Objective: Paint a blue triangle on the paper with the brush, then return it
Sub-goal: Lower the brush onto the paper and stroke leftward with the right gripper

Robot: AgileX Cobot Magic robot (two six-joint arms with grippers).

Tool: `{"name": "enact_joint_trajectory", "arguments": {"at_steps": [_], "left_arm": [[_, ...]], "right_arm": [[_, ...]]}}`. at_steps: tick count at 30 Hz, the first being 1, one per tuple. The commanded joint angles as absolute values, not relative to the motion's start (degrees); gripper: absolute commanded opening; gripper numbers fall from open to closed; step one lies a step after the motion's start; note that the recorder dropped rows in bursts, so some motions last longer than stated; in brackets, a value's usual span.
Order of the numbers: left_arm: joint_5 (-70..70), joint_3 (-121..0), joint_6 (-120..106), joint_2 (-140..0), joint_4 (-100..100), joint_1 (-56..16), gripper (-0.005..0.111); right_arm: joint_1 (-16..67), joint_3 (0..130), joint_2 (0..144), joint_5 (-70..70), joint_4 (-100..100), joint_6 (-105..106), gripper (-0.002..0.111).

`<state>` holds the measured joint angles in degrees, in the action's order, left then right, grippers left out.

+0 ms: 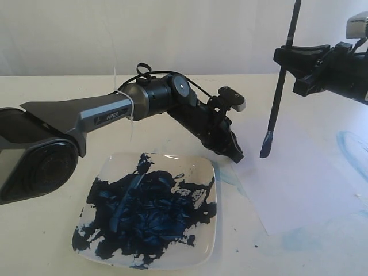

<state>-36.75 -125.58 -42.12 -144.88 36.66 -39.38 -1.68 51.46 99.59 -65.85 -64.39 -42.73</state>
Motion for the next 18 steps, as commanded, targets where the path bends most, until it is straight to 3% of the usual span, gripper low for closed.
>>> {"name": "enact_joint_trajectory", "arguments": {"at_steps": [1, 18], "left_arm": [[-40.0, -125.4, -41.8, -145.4, 35.9, -39.5, 0.0], [-40.4, -125.4, -41.8, -145.4, 35.9, -39.5, 0.0]], "right_arm": [[-0.9, 51.3, 99.5, -66.5, -63.6, -40.7, 0.0], [-0.6, 51.3, 102.2, -69.4, -64.0, -38.6, 0.0]]}}
